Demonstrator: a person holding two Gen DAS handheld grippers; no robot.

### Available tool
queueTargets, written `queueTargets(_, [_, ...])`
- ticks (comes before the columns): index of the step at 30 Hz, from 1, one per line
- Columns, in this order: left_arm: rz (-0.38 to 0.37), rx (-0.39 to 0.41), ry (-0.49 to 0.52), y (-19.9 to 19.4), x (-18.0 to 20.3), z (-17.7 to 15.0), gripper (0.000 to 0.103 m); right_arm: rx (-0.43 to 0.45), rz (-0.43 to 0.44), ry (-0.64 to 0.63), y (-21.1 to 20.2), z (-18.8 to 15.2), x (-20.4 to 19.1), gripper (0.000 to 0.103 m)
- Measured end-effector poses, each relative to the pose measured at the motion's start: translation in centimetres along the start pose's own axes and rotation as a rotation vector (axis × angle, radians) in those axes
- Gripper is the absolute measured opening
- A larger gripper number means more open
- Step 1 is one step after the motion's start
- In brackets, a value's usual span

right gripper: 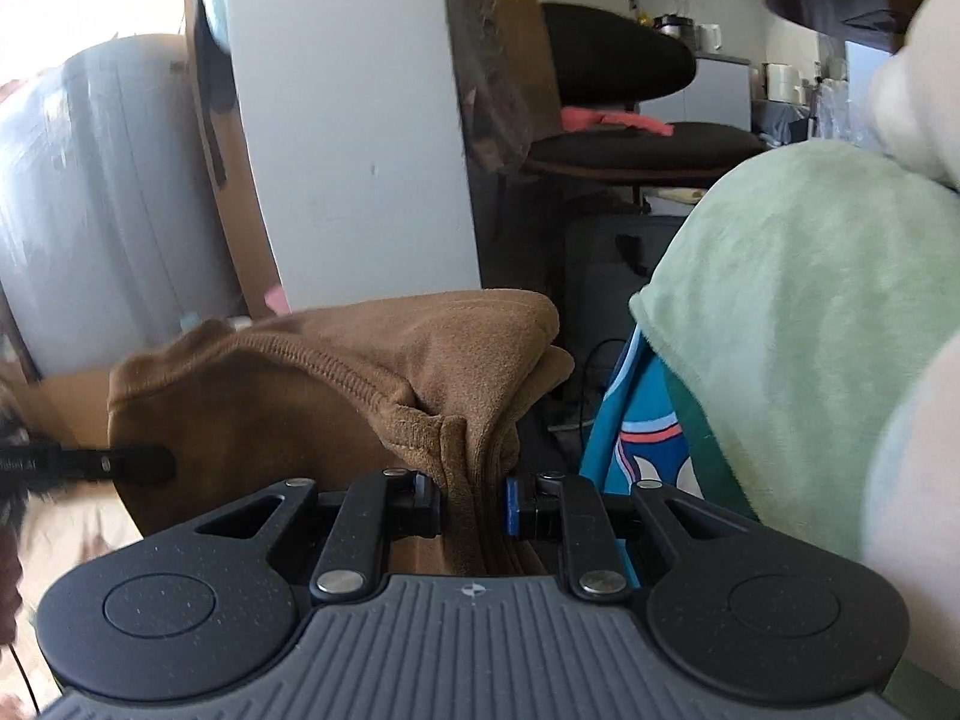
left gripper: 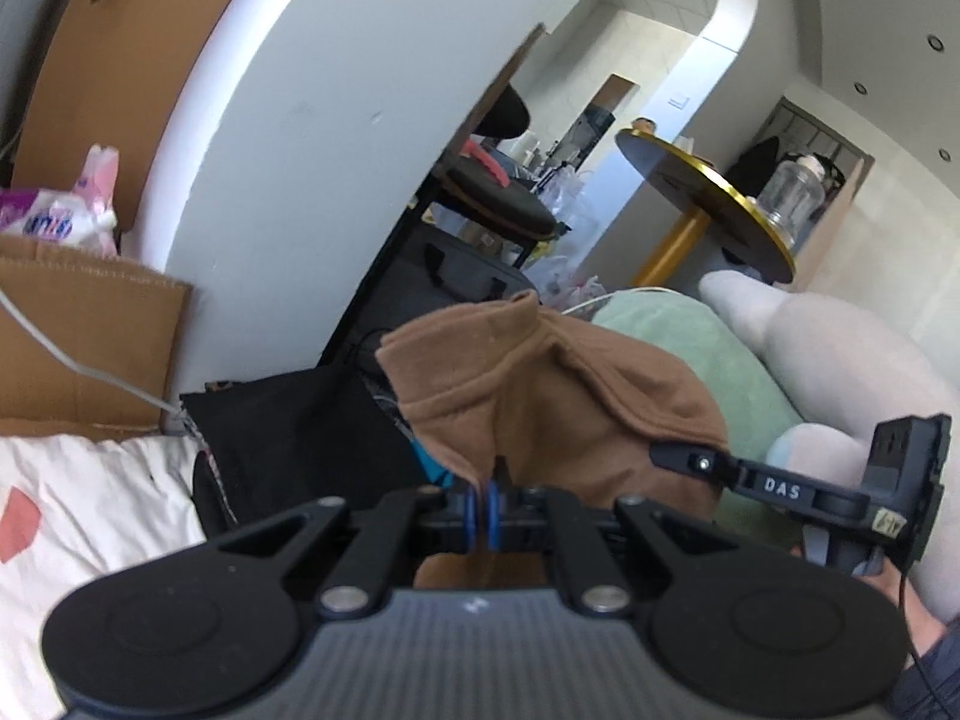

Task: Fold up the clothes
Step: 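Carry the held brown shirt stack with both tools toward the blue blanket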

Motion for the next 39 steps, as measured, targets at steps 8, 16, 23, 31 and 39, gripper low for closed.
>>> queueTargets(8, [-0.026, -0.025, 0.022, 4.0, -1.4, -0.8, 0.004, -0.03, 0.003, -0.019, 3.1, -0.3, 1.3, 0.019])
queueTargets(16, [0.004, -0.024, -0.005, 5.6, -3.2, 0.0, 0.004, -0.037, 0.027, -0.024, 6.6, 0.3, 1.7, 0.019])
queueTargets(23, [0.029, -0.017, -0.03, 7.4, -4.0, 2.3, 0.004, -0.02, 0.018, 0.017, 9.7, 2.6, 4.0, 0.019])
queueTargets(31, [0.049, -0.039, -0.014, 10.8, -4.4, 4.4, 0.004, -0.058, 0.014, 0.044, 13.1, 2.4, 6.2, 0.019])
queueTargets(39, [0.095, -0.066, -0.033, 14.7, -7.8, 5.0, 0.004, -0.124, 0.02, 0.009, 17.6, 1.7, 7.5, 0.019])
Point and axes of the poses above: each gripper's, at about its wrist camera, not at the fingertips, and y roughly the way its jaws point, x to its right, z to its top, the point moved 8 cm from there along y, roughly the way its jaws point, and after that the axes turned 13 degrees about z, right-handed, at the moved point
